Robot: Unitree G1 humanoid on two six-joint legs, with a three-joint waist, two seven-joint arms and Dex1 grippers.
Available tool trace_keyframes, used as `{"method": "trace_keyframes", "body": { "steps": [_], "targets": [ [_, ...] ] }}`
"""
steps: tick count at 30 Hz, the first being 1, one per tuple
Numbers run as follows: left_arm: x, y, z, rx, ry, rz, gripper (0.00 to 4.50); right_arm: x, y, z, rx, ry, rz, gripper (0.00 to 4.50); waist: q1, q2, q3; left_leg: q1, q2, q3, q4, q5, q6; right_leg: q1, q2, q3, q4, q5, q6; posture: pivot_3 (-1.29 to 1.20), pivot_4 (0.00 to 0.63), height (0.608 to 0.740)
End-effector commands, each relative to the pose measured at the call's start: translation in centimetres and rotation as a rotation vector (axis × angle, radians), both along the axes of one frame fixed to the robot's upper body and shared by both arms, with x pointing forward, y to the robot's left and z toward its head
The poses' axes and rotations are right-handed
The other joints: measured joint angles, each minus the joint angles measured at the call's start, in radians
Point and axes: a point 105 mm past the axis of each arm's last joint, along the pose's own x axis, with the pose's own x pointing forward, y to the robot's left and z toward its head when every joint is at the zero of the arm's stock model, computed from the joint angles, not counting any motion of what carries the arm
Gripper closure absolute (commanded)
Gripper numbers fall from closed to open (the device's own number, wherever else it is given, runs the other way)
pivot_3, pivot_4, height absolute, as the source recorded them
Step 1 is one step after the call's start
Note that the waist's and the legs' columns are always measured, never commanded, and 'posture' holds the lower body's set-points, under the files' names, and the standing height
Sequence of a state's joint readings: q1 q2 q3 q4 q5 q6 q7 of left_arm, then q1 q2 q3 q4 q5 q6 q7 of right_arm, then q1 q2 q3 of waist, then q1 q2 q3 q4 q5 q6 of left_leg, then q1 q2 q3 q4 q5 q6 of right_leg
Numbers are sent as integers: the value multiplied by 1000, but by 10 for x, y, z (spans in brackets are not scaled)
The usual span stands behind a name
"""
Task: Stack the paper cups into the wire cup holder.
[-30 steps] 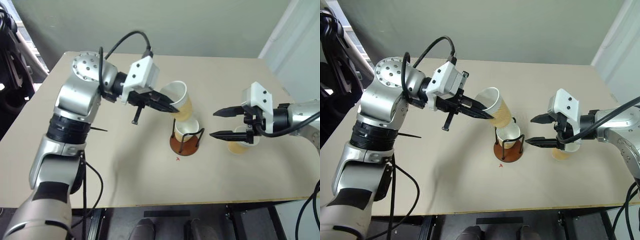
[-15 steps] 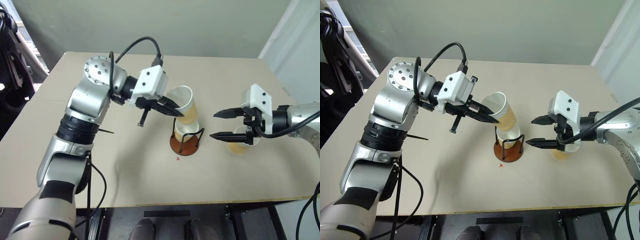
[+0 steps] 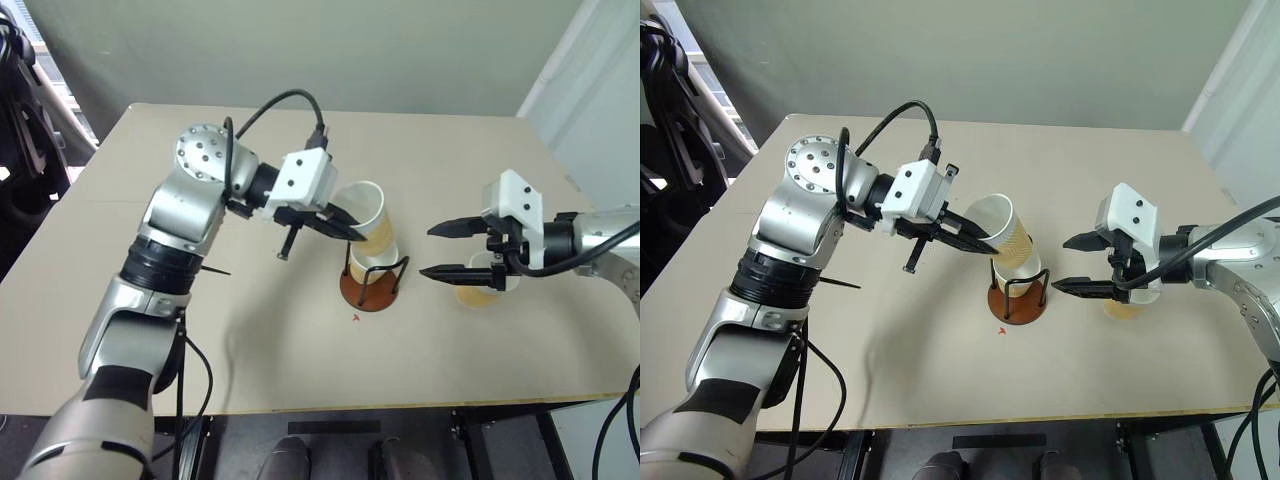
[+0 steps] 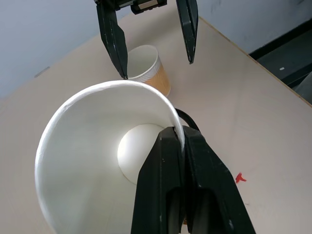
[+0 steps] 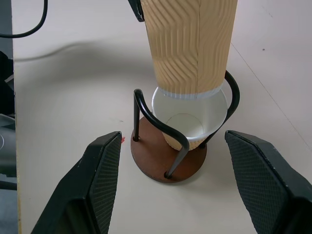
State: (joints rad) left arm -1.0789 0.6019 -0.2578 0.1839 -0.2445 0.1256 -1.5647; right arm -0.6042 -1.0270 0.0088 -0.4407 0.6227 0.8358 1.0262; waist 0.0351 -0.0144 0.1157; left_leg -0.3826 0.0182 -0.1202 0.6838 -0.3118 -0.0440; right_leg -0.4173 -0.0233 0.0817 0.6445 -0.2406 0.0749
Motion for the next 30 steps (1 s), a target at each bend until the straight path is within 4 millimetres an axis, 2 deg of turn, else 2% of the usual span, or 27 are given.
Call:
{"method": "trace_keyframes", "body": {
  "steps": [1,26,30],
  "targets": [
    [-2,0,-2,15,-17,-25,4475,-2,-3,14,3,-73,-12,1091,0,0,0,0,0,0,0,0,0,0,0,0,0,0,0,0,150,740],
    [8,-3,-21,91,-98,-27,4475,-3,-3,13,6,-70,-18,1091,1,0,0,0,0,0,0,0,0,0,0,0,0,0,0,0,150,740],
    [9,-5,-19,80,-102,-27,3534,-4,-3,12,6,-68,-20,1091,2,0,0,0,0,0,0,0,0,0,0,0,0,0,0,0,150,740]
  ]
}}
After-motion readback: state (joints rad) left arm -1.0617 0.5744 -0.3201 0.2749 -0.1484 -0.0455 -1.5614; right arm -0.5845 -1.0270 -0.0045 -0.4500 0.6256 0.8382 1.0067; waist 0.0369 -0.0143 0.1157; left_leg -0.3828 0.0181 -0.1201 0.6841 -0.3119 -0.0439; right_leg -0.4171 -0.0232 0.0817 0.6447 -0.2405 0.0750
